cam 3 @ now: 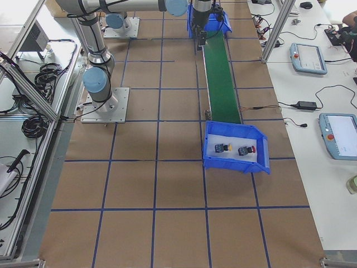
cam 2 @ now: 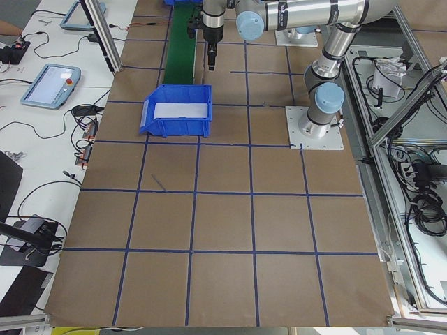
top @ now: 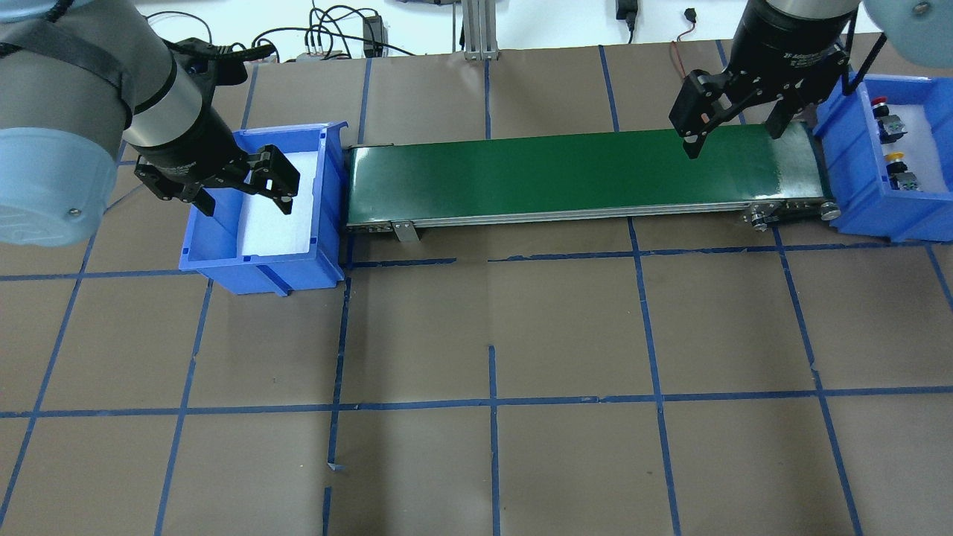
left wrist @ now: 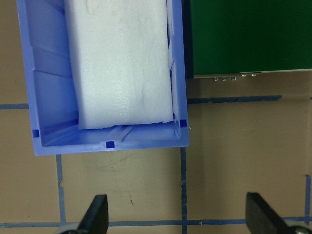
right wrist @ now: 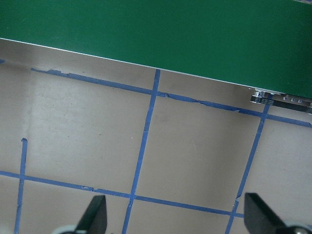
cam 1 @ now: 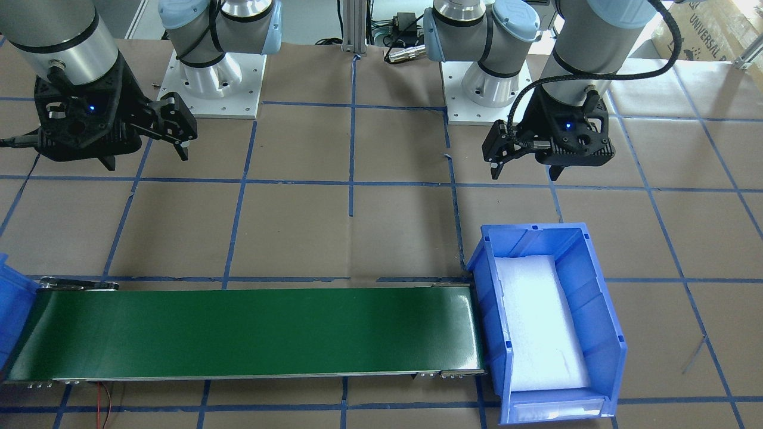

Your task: Transport two buttons from left to right

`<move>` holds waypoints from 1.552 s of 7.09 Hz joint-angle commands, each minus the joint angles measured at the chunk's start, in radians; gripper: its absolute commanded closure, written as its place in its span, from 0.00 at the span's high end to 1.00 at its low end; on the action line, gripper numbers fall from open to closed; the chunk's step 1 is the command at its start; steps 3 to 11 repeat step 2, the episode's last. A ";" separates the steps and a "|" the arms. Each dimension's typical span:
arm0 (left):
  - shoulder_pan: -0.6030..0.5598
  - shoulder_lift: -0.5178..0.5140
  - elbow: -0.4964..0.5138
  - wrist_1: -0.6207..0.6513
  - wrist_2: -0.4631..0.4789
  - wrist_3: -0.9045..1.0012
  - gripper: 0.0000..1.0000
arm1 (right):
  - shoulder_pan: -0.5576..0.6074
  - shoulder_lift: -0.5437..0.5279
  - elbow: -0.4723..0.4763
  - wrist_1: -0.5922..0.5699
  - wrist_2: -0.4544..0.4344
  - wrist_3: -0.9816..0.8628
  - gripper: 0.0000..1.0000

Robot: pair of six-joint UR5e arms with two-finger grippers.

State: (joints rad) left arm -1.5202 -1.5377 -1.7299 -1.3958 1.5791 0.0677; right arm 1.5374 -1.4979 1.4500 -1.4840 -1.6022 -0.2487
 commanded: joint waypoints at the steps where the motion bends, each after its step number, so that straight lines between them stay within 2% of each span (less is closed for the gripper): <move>1: -0.002 0.002 0.000 0.000 -0.001 -0.002 1.00 | -0.002 -0.001 0.000 0.001 0.001 -0.001 1.00; 11: -0.002 0.002 0.001 0.001 -0.001 -0.002 1.00 | -0.002 -0.001 0.000 0.001 0.001 -0.003 1.00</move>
